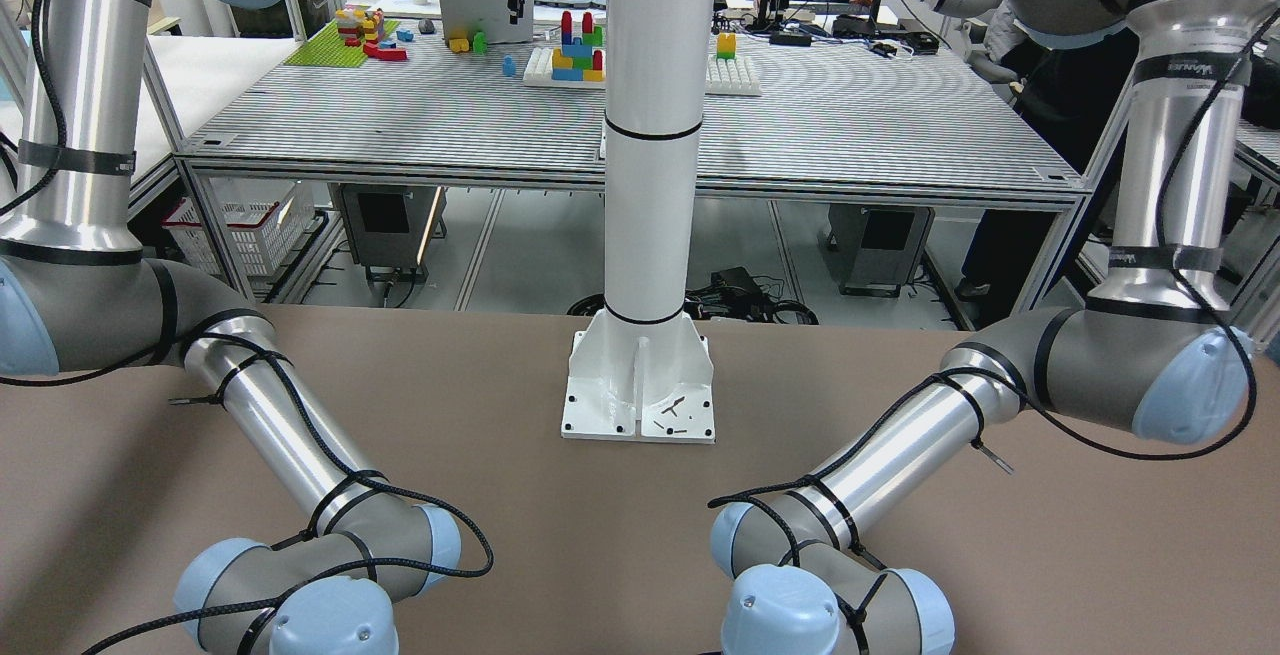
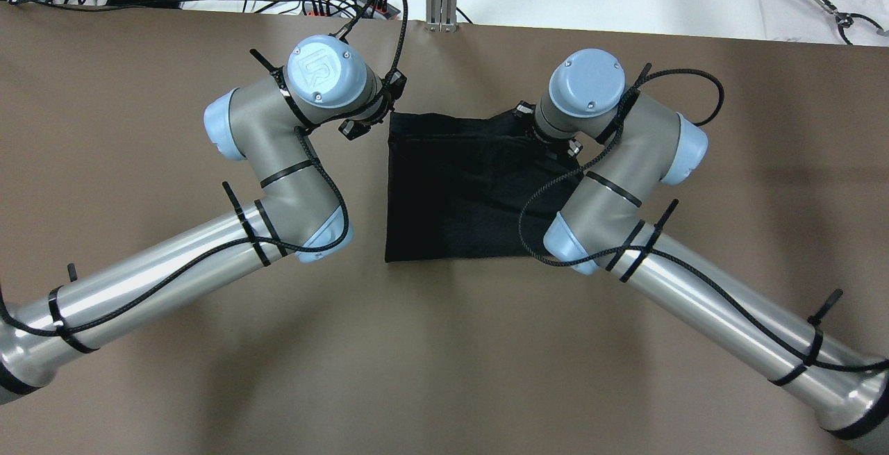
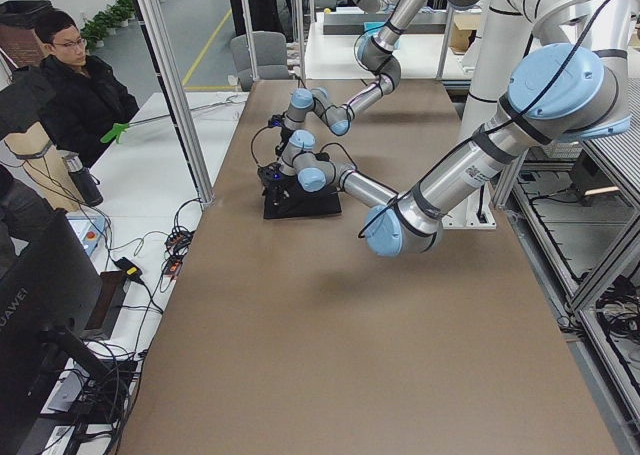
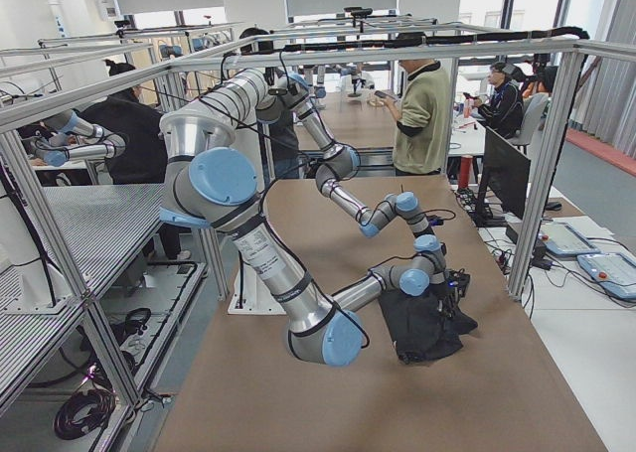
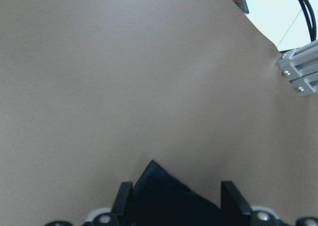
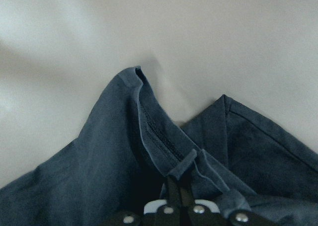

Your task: Fold clothes

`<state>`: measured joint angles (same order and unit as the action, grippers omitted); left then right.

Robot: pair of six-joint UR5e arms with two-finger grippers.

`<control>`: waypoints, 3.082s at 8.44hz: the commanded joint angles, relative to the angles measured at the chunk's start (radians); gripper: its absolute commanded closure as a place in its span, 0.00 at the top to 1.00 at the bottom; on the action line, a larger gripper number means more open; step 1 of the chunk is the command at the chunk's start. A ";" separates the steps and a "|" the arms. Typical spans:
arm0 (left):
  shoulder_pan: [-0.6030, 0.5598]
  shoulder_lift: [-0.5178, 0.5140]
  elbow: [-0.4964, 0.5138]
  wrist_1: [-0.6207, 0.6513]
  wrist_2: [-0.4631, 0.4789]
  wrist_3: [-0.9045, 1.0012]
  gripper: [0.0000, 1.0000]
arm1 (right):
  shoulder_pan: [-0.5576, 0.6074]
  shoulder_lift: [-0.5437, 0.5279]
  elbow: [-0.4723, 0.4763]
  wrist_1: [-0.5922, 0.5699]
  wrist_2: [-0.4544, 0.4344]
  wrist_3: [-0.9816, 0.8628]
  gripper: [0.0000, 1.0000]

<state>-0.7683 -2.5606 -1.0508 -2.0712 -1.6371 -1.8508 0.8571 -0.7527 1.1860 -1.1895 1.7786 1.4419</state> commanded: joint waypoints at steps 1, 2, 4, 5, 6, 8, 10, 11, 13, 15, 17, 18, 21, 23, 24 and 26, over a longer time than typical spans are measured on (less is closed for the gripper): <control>-0.020 -0.010 0.038 -0.018 0.013 0.044 0.95 | 0.052 0.012 -0.026 0.019 0.007 -0.125 0.95; -0.019 -0.012 0.035 -0.018 0.013 0.042 0.95 | 0.053 0.003 -0.020 0.019 0.008 -0.129 0.95; -0.020 -0.013 0.028 -0.020 0.005 0.042 0.94 | 0.036 -0.040 0.062 0.016 0.013 -0.141 0.95; -0.022 -0.013 0.025 -0.020 0.002 0.044 0.95 | 0.001 -0.046 0.067 0.016 0.021 -0.174 0.95; -0.026 -0.013 0.023 -0.020 0.002 0.048 0.95 | -0.006 -0.044 0.066 0.016 0.019 -0.195 0.95; -0.028 -0.012 0.021 -0.020 0.002 0.048 0.95 | -0.006 -0.042 0.060 0.019 0.015 -0.113 0.95; -0.028 -0.012 0.020 -0.020 0.005 0.048 0.95 | -0.023 -0.069 0.061 0.033 0.010 0.172 0.95; -0.028 -0.012 0.020 -0.020 0.005 0.048 0.95 | -0.054 -0.104 0.063 0.074 -0.007 0.246 0.95; -0.026 -0.012 0.012 -0.012 0.010 0.047 0.95 | -0.056 -0.132 0.061 0.152 -0.025 0.339 0.92; -0.023 -0.006 0.011 -0.010 0.013 0.047 0.94 | -0.053 -0.117 0.058 0.149 -0.022 0.371 0.03; -0.017 0.026 0.009 -0.016 0.013 0.050 0.95 | -0.018 -0.103 0.040 0.149 0.028 0.327 0.00; -0.017 0.034 0.009 -0.018 0.013 0.050 0.94 | 0.038 -0.074 0.018 0.146 0.086 0.289 0.00; -0.014 0.040 0.009 -0.018 0.014 0.042 0.95 | 0.097 0.045 -0.052 0.044 0.018 0.296 0.00; -0.006 0.048 0.009 -0.020 0.033 0.044 0.95 | 0.096 0.151 -0.170 0.030 -0.111 0.343 0.00; -0.006 0.053 0.009 -0.020 0.033 0.047 0.95 | 0.096 0.160 -0.190 0.031 -0.160 0.344 0.03; -0.006 0.059 0.009 -0.020 0.033 0.050 0.95 | 0.096 0.188 -0.195 0.027 -0.200 0.356 0.73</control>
<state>-0.7753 -2.5078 -1.0413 -2.0907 -1.6058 -1.8040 0.9521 -0.5990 1.0080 -1.1581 1.6248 1.7826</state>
